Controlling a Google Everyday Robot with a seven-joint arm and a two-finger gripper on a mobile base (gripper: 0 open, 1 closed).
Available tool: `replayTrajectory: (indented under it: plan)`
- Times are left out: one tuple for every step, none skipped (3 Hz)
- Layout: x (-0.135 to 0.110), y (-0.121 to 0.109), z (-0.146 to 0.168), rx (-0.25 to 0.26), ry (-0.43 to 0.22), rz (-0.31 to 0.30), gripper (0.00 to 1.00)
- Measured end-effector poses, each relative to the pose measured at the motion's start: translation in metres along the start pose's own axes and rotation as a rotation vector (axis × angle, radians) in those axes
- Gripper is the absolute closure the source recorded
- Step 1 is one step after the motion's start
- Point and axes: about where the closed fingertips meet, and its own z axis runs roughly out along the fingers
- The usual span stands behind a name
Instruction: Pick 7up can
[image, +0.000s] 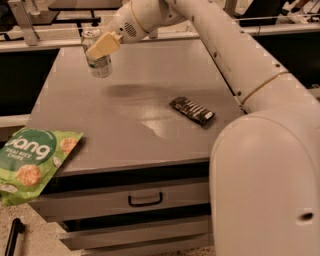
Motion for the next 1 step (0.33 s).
replayTrajectory:
  plan:
    - [0.0079, 0.0004, -0.0076, 0.006, 0.01, 0.009, 1.0]
